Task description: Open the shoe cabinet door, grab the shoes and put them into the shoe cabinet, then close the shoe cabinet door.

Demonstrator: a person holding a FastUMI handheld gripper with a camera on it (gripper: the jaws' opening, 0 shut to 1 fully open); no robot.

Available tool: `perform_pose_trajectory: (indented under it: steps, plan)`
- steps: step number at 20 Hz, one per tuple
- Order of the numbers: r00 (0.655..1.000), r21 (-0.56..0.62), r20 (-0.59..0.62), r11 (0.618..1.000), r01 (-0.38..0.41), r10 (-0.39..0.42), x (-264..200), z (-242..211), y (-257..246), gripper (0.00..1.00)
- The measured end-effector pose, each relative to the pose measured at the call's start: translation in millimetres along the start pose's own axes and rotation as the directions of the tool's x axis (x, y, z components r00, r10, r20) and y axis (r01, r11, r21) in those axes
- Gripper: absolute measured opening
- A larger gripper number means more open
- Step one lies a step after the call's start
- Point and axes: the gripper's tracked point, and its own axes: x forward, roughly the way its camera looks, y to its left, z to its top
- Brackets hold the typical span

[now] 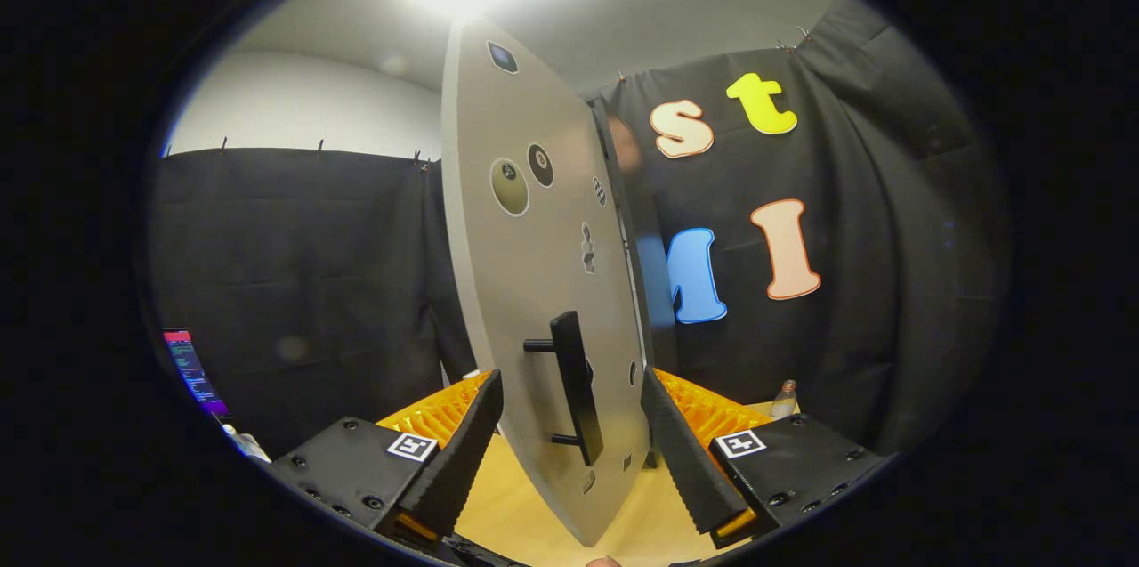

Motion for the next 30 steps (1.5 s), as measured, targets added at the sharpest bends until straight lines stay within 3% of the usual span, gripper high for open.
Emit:
perform_pose_trajectory:
  steps: [5, 15, 30]
  plan:
    - [0.994, 0.005, -0.025, 0.995, -0.103, 0.103, 11.4, -3.6, -1.3, 0.97]
    - [0.977, -0.034, -0.058, 0.977, -0.208, 0.206, 38.1, -8.0, 13.7, 0.97]
    - [0.976, -0.020, -0.064, 0.978, -0.209, 0.207, 100.2, -28.7, 104.5, 0.97]
